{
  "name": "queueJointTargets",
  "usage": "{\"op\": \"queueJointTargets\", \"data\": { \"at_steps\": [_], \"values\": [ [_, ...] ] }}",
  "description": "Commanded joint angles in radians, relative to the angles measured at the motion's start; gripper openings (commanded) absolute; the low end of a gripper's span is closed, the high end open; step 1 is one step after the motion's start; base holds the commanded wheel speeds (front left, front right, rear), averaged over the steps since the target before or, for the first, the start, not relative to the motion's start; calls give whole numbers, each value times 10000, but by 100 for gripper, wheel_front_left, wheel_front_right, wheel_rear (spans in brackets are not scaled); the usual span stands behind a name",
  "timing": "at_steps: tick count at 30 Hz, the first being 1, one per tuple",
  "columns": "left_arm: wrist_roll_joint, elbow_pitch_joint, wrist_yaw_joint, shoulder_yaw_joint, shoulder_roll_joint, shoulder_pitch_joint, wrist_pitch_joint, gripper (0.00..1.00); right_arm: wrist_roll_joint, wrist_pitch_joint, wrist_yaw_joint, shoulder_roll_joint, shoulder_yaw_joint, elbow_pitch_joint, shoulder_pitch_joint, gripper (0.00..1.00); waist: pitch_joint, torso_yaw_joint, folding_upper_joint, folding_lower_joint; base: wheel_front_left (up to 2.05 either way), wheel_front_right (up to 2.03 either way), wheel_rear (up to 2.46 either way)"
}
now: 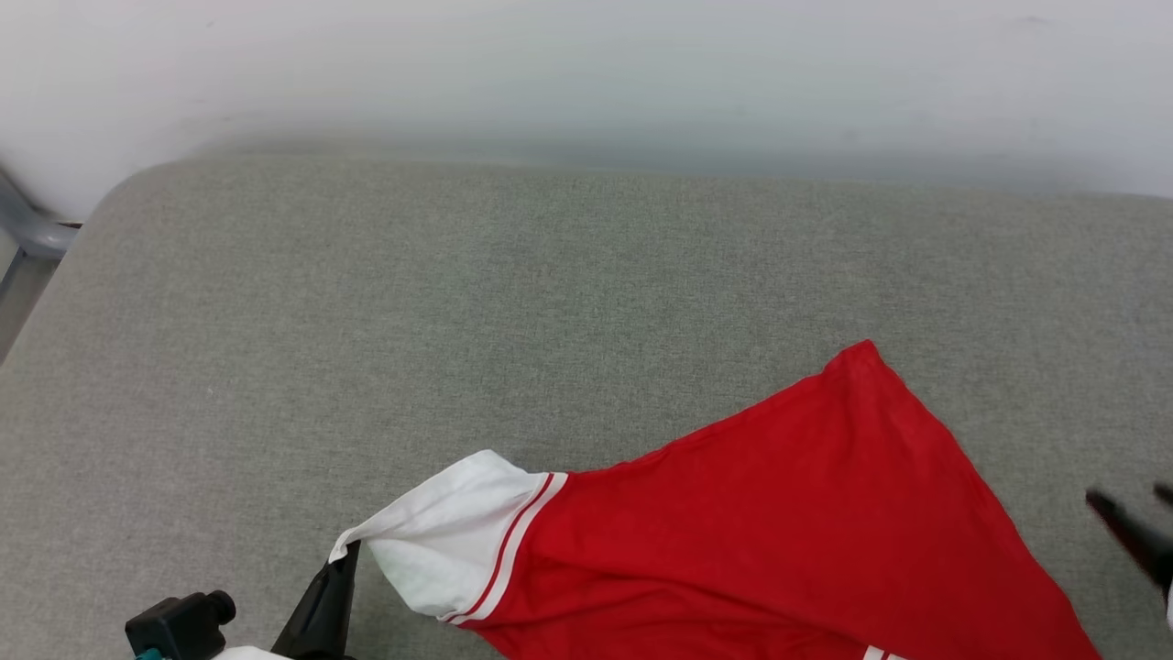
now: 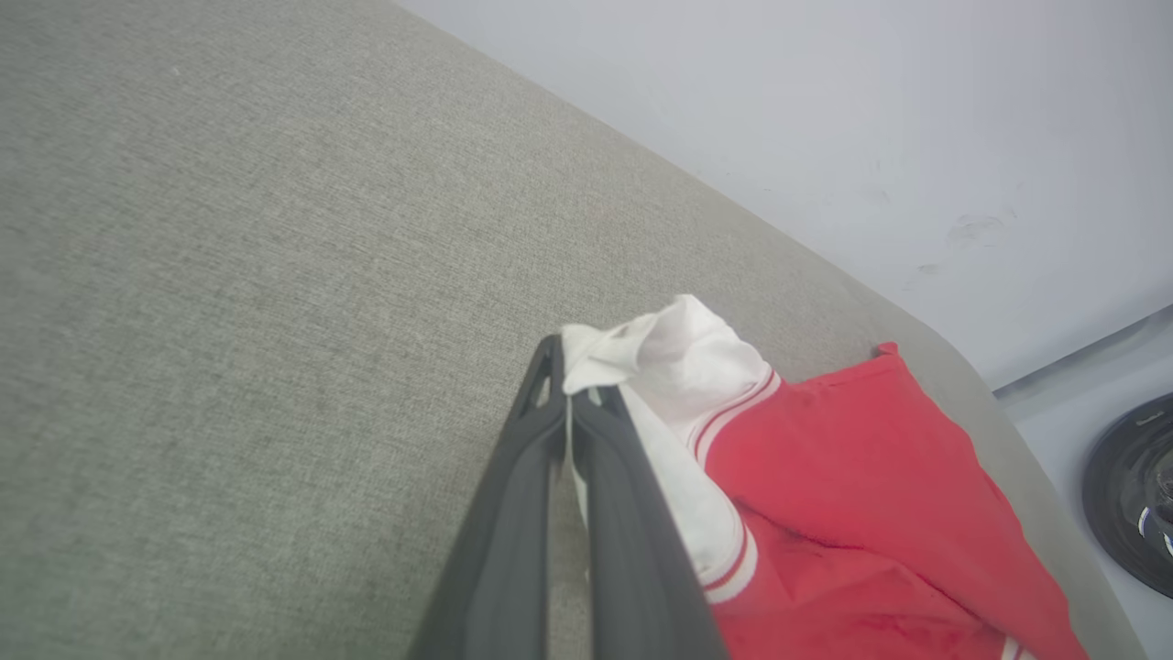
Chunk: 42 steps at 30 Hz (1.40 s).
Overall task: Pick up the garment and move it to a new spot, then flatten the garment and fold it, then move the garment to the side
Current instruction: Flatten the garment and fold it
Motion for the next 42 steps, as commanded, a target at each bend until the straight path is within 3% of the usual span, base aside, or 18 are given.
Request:
{"op": "queueJointTargets", "data": {
  "at_steps": [1, 10, 22, 28, 38, 39, 40, 41, 42],
  "values": [
    [49, -104, 39, 20, 27, -59, -9, 0, -147, -4, -8, -138, 70, -256, -624, 100, 86, 49, 0, 1, 0, 0, 0],
    [243, -449, -23, -179, -55, -609, 52, 0, -593, 1236, -8, -552, 1650, -369, -3966, 100, 815, 574, 0, 1, 0, 0, 0],
    [497, -481, -297, -513, -455, -1549, -76, 0, -801, 3706, -8, -999, 4083, 1351, -6855, 100, 2180, 1534, 0, 1, 0, 0, 0],
    [605, -320, -502, -622, -663, -1962, -151, 0, -933, 3576, -8, -792, 4926, 2577, -7518, 100, 2730, 1797, 0, 1, 0, 0, 0],
    [695, 51, -742, -669, -846, -2390, -244, 0, -615, 3073, -7, -678, 6789, 4454, -7032, 100, 3101, 1952, 0, 1, 0, 0, 0],
    [695, 76, -756, -659, -851, -2412, -254, 0, -539, 3022, -7, -721, 6929, 4586, -7047, 73, 3099, 1944, 0, 1, 0, 0, 0],
    [693, 106, -750, -648, -852, -2423, -263, 0, -525, 2879, -7, -765, 7023, 4647, -7108, 10, 3091, 1928, 0, 1, 0, 0, 0],
    [688, 144, -762, -633, -853, -2426, -255, 0, -494, 2736, -8, -796, 7095, 4695, -7209, 0, 3076, 1908, 0, 1, 0, 0, 0],
    [681, 189, -765, -617, -849, -2409, -264, 0, -387, 2589, -10, -799, 7111, 4772, -7297, 0, 3033, 1880, 0, 1, 0, 0, 0]
  ]
}}
